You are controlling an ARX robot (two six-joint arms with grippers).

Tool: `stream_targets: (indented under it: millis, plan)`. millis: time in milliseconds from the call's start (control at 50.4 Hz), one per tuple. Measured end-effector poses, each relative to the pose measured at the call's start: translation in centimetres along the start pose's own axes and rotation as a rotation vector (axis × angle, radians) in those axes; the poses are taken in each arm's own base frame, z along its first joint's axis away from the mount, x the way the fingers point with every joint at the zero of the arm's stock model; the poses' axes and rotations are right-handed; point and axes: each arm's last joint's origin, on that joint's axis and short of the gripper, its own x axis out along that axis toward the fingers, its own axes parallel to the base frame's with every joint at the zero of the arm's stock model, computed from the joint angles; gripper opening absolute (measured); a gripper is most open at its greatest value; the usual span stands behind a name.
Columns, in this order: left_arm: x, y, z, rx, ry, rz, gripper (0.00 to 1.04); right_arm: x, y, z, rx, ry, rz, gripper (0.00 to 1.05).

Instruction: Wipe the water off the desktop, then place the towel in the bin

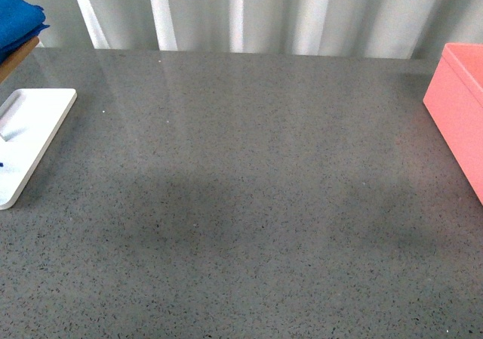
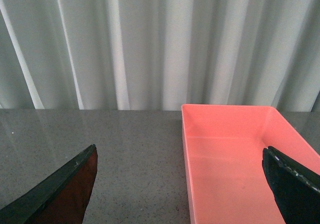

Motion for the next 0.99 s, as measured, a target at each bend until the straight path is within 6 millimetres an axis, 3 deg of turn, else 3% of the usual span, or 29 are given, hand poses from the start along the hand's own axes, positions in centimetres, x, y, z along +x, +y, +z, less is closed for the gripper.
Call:
stream_targets:
  millis: [992]
  plan:
    - [0.0,0.0,0.0,0.0,0.0,0.0,0.98,0.0,0.0,0.0,0.0,0.0,0.0,0.98]
